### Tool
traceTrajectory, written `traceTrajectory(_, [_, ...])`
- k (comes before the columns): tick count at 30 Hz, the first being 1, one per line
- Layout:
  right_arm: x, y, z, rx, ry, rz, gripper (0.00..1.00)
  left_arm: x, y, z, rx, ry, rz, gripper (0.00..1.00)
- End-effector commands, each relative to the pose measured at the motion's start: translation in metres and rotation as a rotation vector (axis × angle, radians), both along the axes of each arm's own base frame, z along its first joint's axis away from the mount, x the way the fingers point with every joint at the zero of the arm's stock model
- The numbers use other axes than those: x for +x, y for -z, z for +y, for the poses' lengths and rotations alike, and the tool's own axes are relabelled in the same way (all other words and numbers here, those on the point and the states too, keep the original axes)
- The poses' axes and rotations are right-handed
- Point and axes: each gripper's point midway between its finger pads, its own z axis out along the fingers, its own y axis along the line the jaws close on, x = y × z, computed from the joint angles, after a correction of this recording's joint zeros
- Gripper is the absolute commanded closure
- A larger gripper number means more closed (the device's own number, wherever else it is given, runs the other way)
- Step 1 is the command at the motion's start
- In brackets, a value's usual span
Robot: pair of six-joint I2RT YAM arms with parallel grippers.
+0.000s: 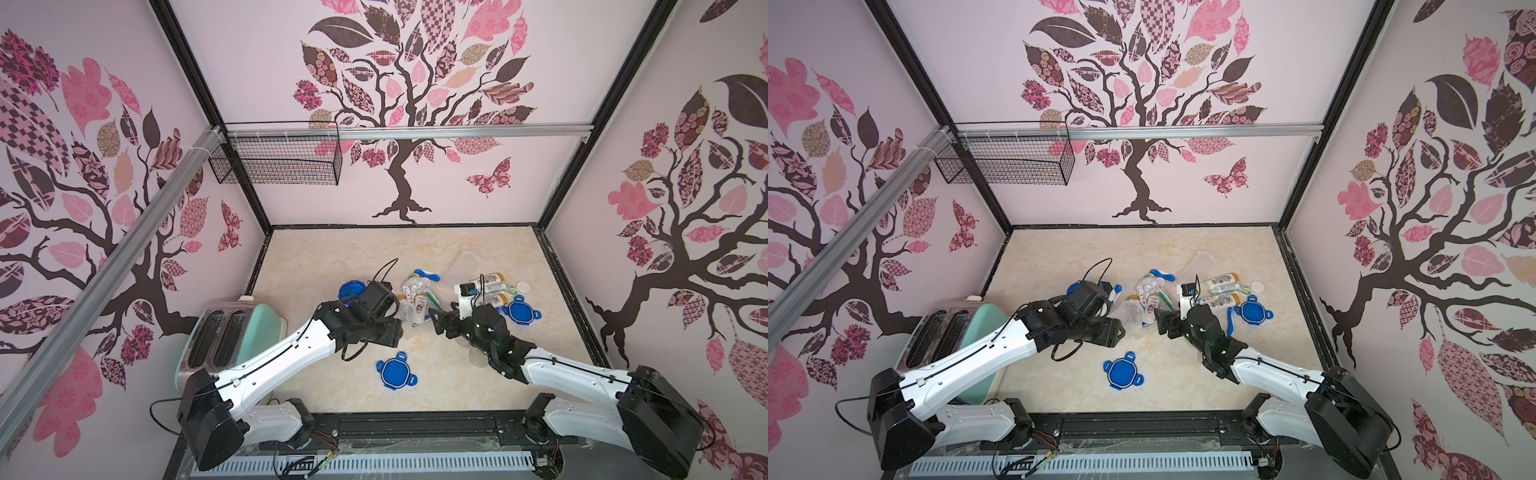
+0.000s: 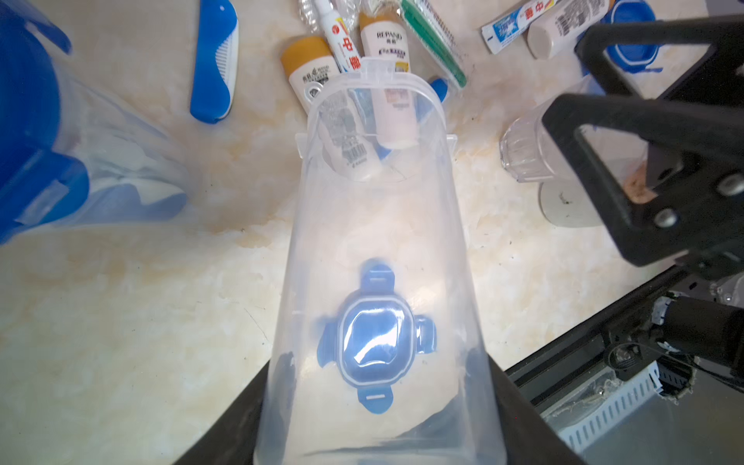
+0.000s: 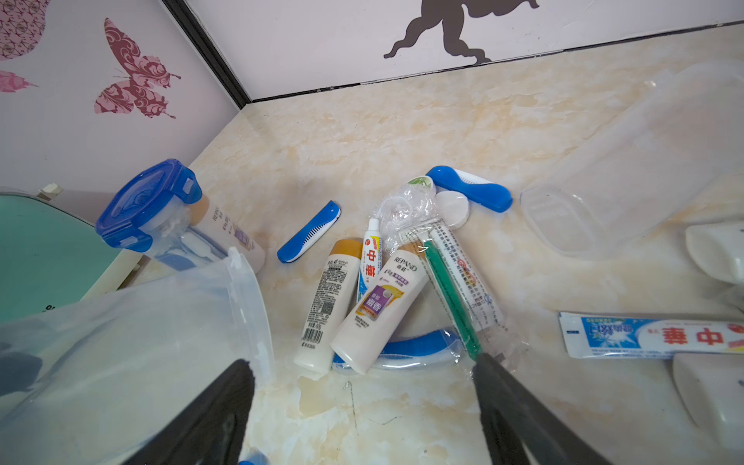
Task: Take out toiletry kits
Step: Place the container at the center of the board.
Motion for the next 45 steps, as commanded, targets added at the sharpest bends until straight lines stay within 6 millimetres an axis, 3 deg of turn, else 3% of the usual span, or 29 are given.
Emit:
traceTrajectory(1, [0.002,-0.005,-0.004,-0.003,0.022,-0.024,0.12,0.029,-0.026,-0.009,-0.063,-0.048,-0.099,0.82])
traceTrajectory(4, [0.003,-0.005,-0.007,-0.005,0.042,-0.026,0.12,0.049,-0.034,-0.013,-0.112,-0.080,-0.141,0.82])
traceTrajectory(9, [0.003,-0.005,-0.008,-0.001,0.048,-0.028,0.12,0.099,-0.048,-0.019,-0.143,-0.150,-0.236,0.83])
traceTrajectory(13, [0.003,-0.005,-0.008,0.002,0.044,-0.026,0.12,0.138,-0.047,-0.029,-0.116,-0.185,-0.300,0.83])
traceTrajectory(21, [0.002,-0.007,-0.007,0.011,0.039,-0.027,0.12,0.226,-0.007,-0.038,-0.047,-0.275,-0.330,0.83])
traceTrajectory(27, [0.001,-0.009,-0.005,0.019,0.028,-0.029,0.11,0.277,0.038,-0.025,0.046,-0.313,-0.329,0.83])
traceTrajectory(32, [0.002,-0.007,-0.005,0.005,0.027,-0.031,0.11,0.301,0.070,-0.018,0.061,-0.330,-0.299,0.80])
traceTrajectory(35, [0.001,-0.008,-0.003,0.010,0.018,-0.029,0.11,0.306,0.078,-0.016,0.067,-0.332,-0.297,0.78])
traceTrajectory(45, [0.002,-0.007,0.000,0.013,0.008,-0.021,0.11,0.293,0.119,-0.017,0.055,-0.330,-0.218,0.56])
